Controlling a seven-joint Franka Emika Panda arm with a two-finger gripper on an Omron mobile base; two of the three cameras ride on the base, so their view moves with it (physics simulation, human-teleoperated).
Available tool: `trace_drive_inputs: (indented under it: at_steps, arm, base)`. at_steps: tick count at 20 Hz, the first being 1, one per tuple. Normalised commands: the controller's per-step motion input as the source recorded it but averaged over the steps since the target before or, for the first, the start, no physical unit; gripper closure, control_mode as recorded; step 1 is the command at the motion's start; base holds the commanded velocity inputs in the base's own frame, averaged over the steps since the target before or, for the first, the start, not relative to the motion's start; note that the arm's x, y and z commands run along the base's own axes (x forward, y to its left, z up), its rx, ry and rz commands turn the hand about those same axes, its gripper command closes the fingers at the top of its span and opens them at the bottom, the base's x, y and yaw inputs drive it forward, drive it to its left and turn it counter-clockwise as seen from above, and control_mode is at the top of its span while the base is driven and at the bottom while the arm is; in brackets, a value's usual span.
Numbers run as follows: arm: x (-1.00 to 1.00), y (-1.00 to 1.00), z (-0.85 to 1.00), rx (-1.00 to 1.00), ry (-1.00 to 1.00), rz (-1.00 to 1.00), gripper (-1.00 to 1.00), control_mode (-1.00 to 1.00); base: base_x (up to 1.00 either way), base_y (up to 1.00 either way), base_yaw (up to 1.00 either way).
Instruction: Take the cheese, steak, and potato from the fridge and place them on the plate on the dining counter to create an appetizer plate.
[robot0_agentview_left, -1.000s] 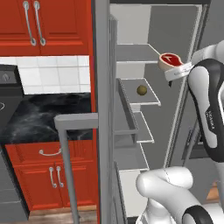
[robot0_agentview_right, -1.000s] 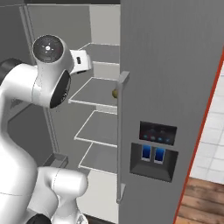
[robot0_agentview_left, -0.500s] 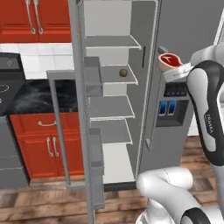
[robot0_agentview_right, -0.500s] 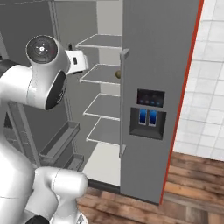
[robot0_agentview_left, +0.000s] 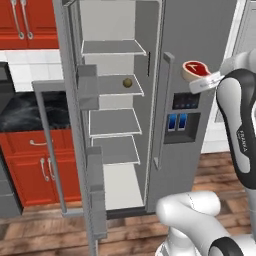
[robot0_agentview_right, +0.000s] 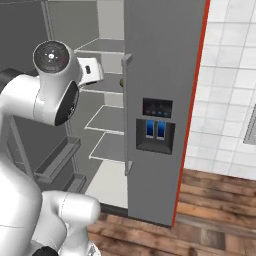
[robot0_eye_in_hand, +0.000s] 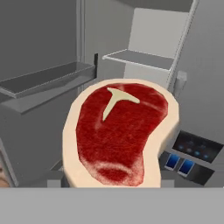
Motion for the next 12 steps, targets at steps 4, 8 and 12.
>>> trace_drive_inputs:
  at_steps: [4, 8, 12]
  arm:
    - [0.00, 0.00, 0.00, 0.00, 0.00, 0.00, 1.00, 1.00]
    - [0.00, 0.00, 0.00, 0.00, 0.00, 0.00, 1.00, 1.00]
    - [0.00, 0.00, 0.00, 0.00, 0.00, 0.00, 1.00, 1.00]
  base:
    - [-0.30, -1.00, 0.00]
    - [-0.06, -1.00, -0.01]
    - [-0.02, -1.00, -0.15]
